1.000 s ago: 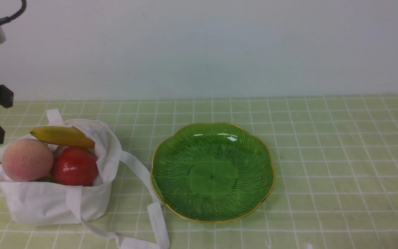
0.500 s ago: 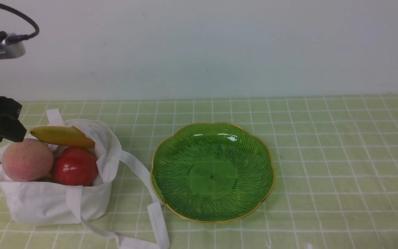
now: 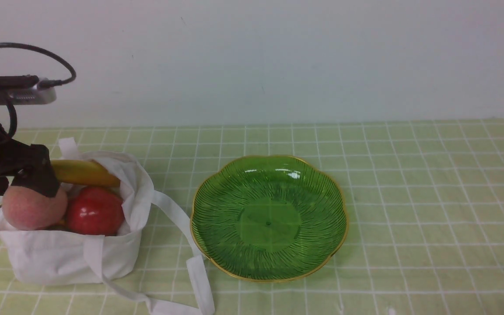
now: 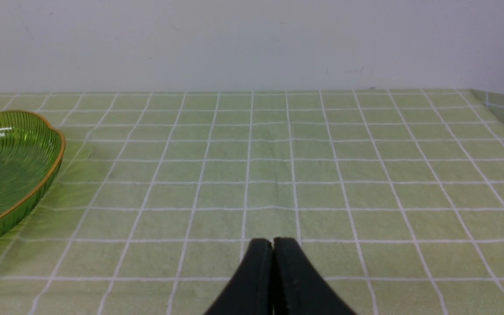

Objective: Take the fruit out of the bag on the green coffee tablecloth and place them on the plate.
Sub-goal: 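Reach into the cloth bag and grasp the peach with the left gripper, then move the peach from the bag and place it on the plate with the left gripper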

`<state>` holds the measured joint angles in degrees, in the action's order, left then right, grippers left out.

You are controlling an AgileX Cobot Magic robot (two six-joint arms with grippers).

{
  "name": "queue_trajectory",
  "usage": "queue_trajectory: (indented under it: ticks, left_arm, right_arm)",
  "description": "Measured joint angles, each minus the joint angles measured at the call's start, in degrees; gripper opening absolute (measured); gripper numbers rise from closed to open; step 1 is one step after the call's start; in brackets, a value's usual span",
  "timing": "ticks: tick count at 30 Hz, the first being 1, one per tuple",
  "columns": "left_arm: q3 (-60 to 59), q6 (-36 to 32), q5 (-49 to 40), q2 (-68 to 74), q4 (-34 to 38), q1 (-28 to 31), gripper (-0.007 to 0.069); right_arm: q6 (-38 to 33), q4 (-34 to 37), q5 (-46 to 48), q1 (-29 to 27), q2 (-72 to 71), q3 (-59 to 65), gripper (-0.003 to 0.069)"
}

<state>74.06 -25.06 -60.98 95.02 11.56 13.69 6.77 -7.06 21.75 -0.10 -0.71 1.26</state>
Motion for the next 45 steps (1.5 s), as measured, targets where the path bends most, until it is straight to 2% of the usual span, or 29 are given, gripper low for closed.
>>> queue_trajectory:
  ticks: [4,7,18,21,24,29,30,31,32,36,41,45]
  left_arm:
    - [0.2,0.4,0.3,1.6,-0.4,-0.1,0.0646]
    - [0.3,0.5,0.4,1.9,-0.3,-0.1,0.0591]
    - [0.3,0.5,-1.1,-3.7,-0.3,-0.2,0.0590]
    - [0.3,0.5,-2.1,-8.0,2.0,-0.2,0.0590]
    - [0.3,0.5,-2.9,-13.3,8.8,-2.5,0.0590]
    - [0.3,0.5,-2.9,-16.4,18.2,-14.2,0.0590]
    - [0.3,1.0,-2.1,-16.2,19.4,-19.0,0.0590]
    - [0.3,1.1,-1.9,-16.2,19.5,-19.7,0.0590]
    - [0.3,2.1,-0.3,-15.4,20.4,-24.6,0.0590]
    - [0.3,4.2,8.0,-10.2,20.7,-36.5,0.0590]
    - [0.3,4.2,21.4,-0.9,20.6,-44.3,0.0590]
    - [0.3,4.6,29.4,5.3,20.6,-46.1,0.0590]
  right_arm:
    - [0.0,0.0,0.0,0.0,0.0,0.0,-0.0010]
    - [0.0,0.0,0.0,0.0,0.0,0.0,-0.0010]
    - [0.2,0.0,0.0,0.0,0.0,0.0,-0.0010]
    - [0.3,0.0,0.0,0.0,0.0,0.0,-0.0010]
    - [0.3,0.0,0.0,0.0,0.0,0.0,-0.0010]
    - [0.5,0.0,0.0,0.0,0.0,0.0,-0.0010]
    - [0.5,0.0,0.0,0.0,0.0,0.0,-0.0010]
    - [0.5,0.0,0.0,0.0,0.0,0.0,-0.0010]
    - [0.5,0.0,0.0,0.0,0.0,0.0,-0.0010]
    - [0.5,0.0,0.0,0.0,0.0,0.0,-0.0010]
    - [0.5,0.0,0.0,0.0,0.0,0.0,-0.0010]
    - [0.5,0.0,0.0,0.0,0.0,0.0,-0.0010]
